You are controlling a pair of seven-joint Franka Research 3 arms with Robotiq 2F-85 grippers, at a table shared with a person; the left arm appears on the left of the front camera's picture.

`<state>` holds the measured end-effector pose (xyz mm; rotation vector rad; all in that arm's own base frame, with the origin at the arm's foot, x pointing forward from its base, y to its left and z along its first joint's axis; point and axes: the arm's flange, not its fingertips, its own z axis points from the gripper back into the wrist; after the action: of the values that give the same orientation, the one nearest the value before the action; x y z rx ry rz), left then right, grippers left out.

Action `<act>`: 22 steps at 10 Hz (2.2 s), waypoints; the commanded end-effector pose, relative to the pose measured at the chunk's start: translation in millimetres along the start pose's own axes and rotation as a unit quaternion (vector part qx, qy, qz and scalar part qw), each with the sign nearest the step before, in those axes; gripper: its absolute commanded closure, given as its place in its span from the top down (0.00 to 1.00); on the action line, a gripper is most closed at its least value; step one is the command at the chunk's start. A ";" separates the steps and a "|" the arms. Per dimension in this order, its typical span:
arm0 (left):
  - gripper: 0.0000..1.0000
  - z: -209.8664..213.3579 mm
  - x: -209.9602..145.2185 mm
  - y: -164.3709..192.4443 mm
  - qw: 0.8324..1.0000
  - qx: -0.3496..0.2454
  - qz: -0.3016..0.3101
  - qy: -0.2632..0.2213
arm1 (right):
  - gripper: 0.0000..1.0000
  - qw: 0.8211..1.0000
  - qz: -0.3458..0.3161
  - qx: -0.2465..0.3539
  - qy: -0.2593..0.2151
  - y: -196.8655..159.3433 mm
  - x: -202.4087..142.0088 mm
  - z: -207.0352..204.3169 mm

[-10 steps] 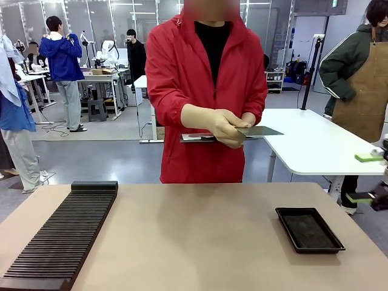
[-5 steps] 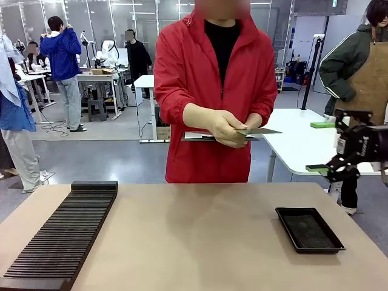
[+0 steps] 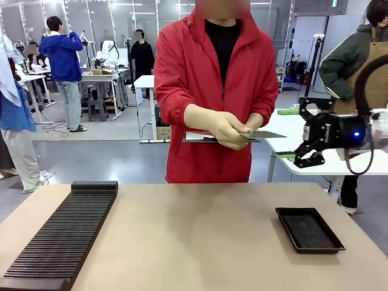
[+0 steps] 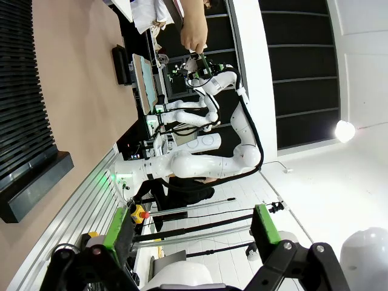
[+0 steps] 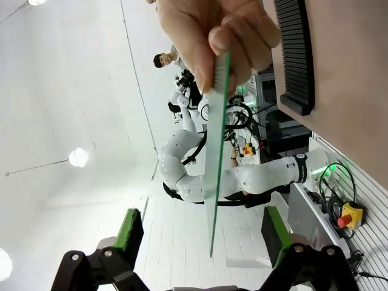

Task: Inspect the PCB.
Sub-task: Pick up the Blank PCB that the human is holding.

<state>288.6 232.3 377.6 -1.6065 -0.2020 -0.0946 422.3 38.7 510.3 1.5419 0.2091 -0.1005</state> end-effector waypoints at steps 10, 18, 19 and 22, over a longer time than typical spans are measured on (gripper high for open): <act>1.00 2.2 -0.8 -3.3 1.000 0.004 0.003 0.001 | 0.41 0.999 -0.023 0.003 0.036 -1.9 18.9 -40.3; 1.00 2.2 -0.8 -3.3 1.000 0.004 0.003 0.001 | 0.00 0.999 -0.026 0.008 0.031 -1.3 18.1 -42.5; 1.00 2.2 -0.8 -3.3 1.000 0.004 0.003 0.001 | 0.00 0.999 -0.013 0.002 0.036 -8.1 14.3 -36.7; 1.00 2.2 -0.8 -3.3 1.000 0.004 0.003 0.001 | 0.00 0.999 -0.013 0.002 0.036 -8.1 14.3 -36.7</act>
<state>288.6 232.2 377.6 -1.6065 -0.2019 -0.0946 432.0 75.3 498.6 1.5496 0.2869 -0.0674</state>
